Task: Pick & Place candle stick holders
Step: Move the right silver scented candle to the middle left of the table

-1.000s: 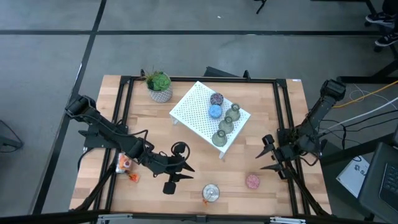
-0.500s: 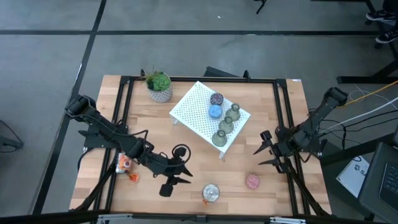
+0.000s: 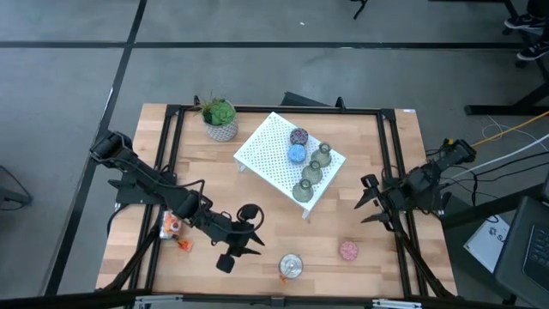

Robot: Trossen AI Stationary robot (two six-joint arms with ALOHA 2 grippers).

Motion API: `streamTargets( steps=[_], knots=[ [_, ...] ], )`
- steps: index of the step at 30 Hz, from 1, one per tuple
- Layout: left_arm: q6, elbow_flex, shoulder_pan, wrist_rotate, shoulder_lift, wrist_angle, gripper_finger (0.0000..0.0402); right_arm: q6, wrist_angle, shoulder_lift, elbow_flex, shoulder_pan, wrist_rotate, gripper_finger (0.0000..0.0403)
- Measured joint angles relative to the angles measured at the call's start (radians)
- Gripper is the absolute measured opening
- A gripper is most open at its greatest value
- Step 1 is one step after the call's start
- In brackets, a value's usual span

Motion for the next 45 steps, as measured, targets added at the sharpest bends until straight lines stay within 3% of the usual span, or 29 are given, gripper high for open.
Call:
streamTargets(
  steps=[6, 12, 20, 27, 45],
  knots=[
    [0.009, 0.023, 0.001, -0.001, 0.000, -0.002, 0.0116, 0.048, -0.005, 0.026, 0.000, -0.123, -0.058, 0.0218],
    [0.050, 0.057, -0.002, 0.051, 0.042, -0.034, 0.0116, 0.077, -0.006, 0.040, 0.000, -0.145, -0.061, 0.0218],
    [0.297, 0.344, -0.007, 0.054, 0.292, -0.375, 0.0116, 0.073, -0.005, 0.040, 0.000, -0.144, -0.061, 0.0218],
    [0.549, 0.513, -0.028, 0.052, 0.440, -0.396, 0.0116, 0.070, -0.005, 0.040, 0.000, -0.144, -0.061, 0.0218],
    [0.654, 0.555, 0.019, 0.092, 0.554, -0.367, 0.0116, 0.069, -0.004, 0.040, 0.000, -0.144, -0.059, 0.0218]
  ],
)
